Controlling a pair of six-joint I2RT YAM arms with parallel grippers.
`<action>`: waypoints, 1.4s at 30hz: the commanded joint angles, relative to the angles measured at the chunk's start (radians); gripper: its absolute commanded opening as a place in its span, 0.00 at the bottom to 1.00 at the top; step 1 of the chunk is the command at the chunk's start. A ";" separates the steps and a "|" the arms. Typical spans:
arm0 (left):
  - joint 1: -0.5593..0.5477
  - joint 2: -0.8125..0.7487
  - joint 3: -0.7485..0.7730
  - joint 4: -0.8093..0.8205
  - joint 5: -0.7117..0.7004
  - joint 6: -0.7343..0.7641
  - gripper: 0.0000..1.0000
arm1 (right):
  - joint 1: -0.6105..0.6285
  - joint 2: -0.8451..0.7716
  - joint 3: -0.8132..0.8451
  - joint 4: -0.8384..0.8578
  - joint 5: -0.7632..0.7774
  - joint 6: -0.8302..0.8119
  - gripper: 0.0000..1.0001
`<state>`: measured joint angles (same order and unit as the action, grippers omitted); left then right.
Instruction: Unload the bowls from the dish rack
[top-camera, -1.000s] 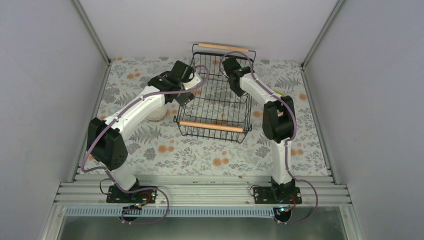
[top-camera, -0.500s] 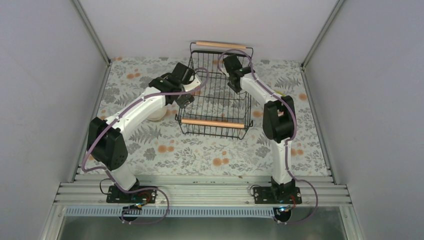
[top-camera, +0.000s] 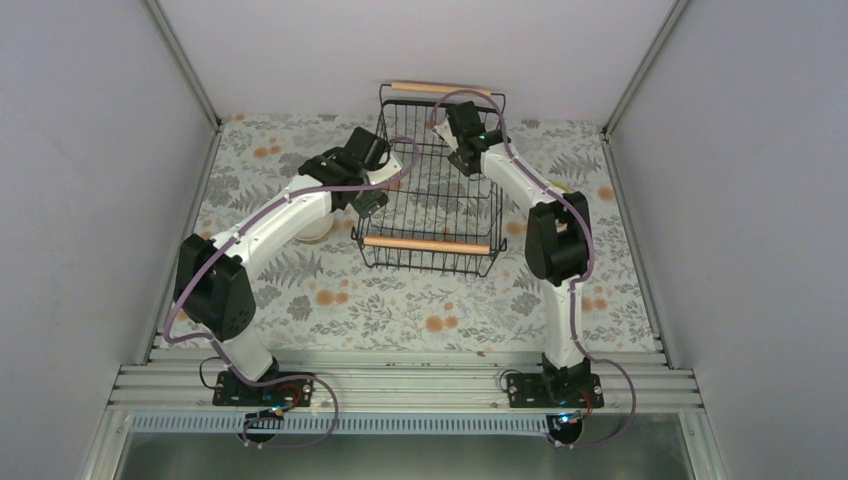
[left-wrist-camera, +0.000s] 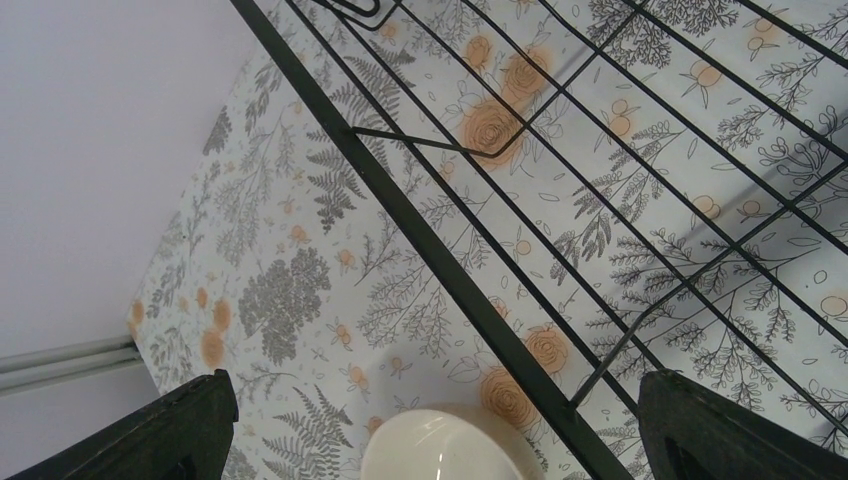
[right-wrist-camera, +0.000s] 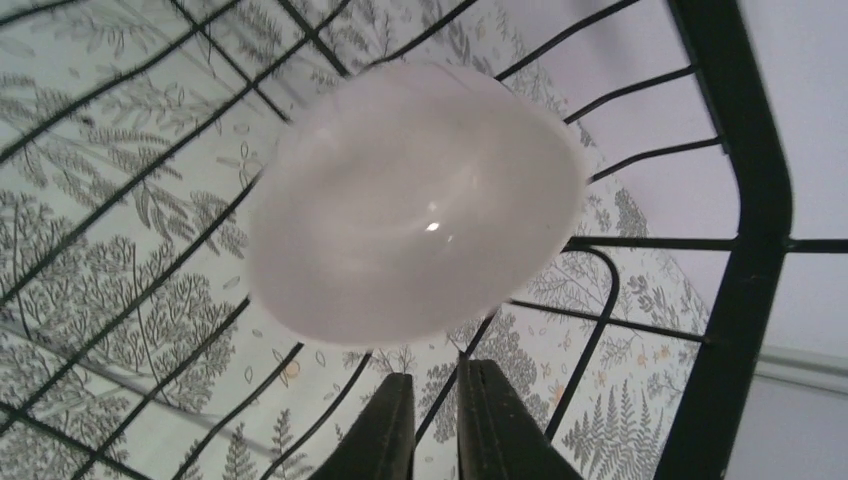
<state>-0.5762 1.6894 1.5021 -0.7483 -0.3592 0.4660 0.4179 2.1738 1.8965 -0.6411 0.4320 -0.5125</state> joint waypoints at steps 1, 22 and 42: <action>-0.006 0.007 -0.011 0.011 -0.010 -0.007 1.00 | 0.010 0.012 0.039 0.050 -0.049 -0.007 0.14; -0.007 -0.001 -0.016 0.011 -0.009 -0.005 1.00 | 0.017 0.072 0.299 -0.355 -0.332 0.051 0.46; -0.007 -0.017 -0.035 0.019 -0.011 -0.006 1.00 | -0.030 0.209 0.412 -0.360 -0.378 -0.027 0.36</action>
<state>-0.5766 1.6894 1.4803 -0.7406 -0.3626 0.4660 0.4107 2.3581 2.2574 -1.0237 0.0639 -0.5171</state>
